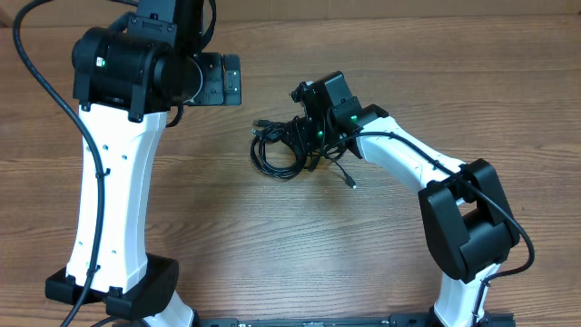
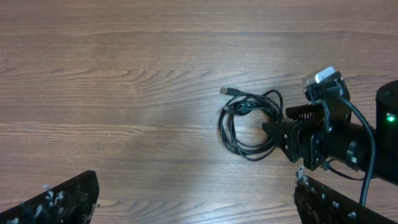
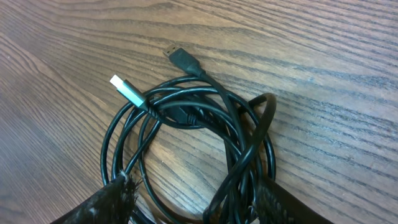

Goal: Untangle cables

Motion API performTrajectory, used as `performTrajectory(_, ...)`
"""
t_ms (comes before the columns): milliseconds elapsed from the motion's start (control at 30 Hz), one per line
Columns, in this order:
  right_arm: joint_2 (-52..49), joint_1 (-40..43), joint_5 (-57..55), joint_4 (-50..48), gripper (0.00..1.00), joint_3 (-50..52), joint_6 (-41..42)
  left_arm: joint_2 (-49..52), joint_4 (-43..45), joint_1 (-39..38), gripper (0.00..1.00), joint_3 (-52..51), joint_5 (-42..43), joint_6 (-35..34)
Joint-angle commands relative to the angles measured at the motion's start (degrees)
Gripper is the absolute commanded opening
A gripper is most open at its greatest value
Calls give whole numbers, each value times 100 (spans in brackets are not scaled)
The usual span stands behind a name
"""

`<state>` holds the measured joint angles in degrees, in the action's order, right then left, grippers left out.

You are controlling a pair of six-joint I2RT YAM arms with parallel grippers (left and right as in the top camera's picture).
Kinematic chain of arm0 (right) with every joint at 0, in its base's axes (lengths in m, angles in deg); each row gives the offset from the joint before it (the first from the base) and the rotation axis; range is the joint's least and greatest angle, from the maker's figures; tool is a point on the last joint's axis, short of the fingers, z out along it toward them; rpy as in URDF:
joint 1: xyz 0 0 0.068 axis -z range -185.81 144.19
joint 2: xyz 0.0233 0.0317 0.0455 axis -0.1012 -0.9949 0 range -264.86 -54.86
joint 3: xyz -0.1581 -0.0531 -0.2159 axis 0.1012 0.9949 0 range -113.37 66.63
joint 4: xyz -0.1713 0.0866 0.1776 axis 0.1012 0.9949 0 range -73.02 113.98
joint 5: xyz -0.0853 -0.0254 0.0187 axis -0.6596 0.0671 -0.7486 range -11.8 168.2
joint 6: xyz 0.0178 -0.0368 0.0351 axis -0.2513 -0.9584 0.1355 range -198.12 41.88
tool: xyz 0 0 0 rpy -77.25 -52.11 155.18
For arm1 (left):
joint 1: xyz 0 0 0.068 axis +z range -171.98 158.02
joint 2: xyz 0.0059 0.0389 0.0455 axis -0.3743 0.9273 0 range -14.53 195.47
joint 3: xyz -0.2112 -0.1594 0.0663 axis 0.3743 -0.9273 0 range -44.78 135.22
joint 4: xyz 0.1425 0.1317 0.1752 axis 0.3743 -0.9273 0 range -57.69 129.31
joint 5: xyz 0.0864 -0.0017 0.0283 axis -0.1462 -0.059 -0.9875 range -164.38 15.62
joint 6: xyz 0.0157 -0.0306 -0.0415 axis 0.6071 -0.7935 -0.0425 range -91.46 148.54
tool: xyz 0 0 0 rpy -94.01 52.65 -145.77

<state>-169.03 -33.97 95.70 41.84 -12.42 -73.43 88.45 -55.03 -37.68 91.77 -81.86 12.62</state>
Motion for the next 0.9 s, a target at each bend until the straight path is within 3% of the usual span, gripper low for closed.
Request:
performTrajectory(0, -105, -28, -101, -81, 61, -7, -11, -142, -31, 2, 100, 55, -87, 142)
performTrajectory(367, -389, -28, -439, -356, 60, -2, -26, -142, -114, 2, 99, 55, -87, 225)
performTrajectory(400, -455, -28, -439, -398, 53, -2, -26, -142, -116, 2, 100, 55, -87, 225)
performTrajectory(433, -496, -28, -444, -439, 13, -2, -28, -144, -116, 2, 100, 55, -90, 225)
performTrajectory(467, -527, -28, -448, -468, 4, -2, -26, -144, -118, 2, 100, 55, -90, 225)
performTrajectory(667, -166, -28, -448, -175, 4, -229, -2, -144, -168, 4, 100, 55, -105, 291)
performTrajectory(867, 1086, 0, -555, 1204, 4, -1252, -7, -142, -103, 2, 100, 55, -68, 289)
